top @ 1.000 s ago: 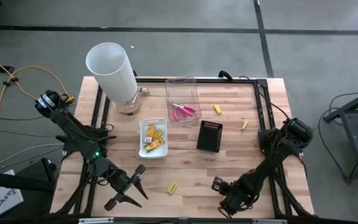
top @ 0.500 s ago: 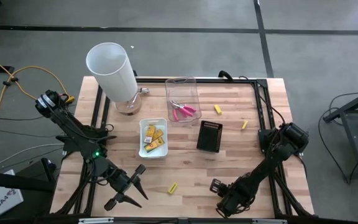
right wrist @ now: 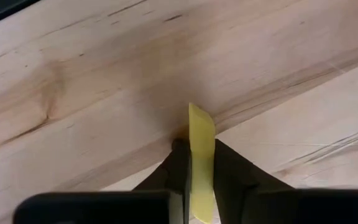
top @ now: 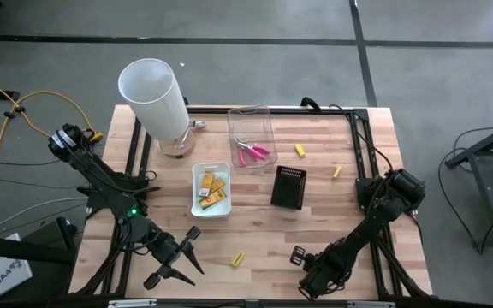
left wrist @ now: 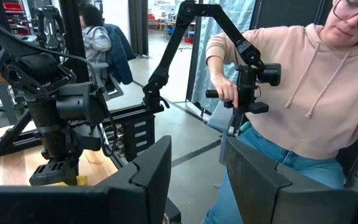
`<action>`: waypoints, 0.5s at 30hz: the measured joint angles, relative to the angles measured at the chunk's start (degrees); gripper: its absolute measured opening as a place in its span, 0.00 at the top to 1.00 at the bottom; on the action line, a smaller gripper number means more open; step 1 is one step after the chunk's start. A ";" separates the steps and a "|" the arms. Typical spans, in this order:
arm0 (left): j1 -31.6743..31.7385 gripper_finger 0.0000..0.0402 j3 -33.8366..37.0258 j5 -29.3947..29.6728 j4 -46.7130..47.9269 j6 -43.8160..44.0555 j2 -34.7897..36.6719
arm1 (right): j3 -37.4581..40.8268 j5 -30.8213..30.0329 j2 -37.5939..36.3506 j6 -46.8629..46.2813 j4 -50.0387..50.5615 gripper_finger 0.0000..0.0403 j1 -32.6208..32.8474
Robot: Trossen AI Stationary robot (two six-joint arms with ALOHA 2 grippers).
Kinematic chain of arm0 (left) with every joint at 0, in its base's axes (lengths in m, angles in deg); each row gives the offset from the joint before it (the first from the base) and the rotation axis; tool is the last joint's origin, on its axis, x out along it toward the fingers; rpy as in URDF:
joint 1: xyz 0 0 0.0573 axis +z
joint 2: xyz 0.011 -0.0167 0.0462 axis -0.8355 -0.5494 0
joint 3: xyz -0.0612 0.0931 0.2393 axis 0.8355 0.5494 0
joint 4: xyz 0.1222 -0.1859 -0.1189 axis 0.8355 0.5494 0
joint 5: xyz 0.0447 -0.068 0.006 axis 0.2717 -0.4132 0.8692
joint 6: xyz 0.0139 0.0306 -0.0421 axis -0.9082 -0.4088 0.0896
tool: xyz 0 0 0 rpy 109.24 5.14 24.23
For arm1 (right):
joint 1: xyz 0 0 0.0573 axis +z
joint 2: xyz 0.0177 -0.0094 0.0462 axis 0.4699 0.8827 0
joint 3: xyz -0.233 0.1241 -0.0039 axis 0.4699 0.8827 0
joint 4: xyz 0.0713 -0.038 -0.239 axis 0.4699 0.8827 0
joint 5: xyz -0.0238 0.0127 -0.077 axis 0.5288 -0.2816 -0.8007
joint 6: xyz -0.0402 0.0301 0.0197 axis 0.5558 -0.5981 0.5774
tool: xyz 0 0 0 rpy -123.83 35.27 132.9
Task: Pick & Place School Supplies
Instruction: Put the bottom right yellow eraser into the black bin
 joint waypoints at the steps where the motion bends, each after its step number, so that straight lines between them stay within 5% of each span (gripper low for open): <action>1: 0.00 0.64 0.00 0.00 0.00 0.13 0.00 | 0.00 -0.02 0.00 0.00 0.03 0.91 0.00; 15: 0.00 0.64 0.00 0.01 0.00 0.25 0.00 | 0.11 -3.50 -5.64 -2.75 3.30 0.91 -3.29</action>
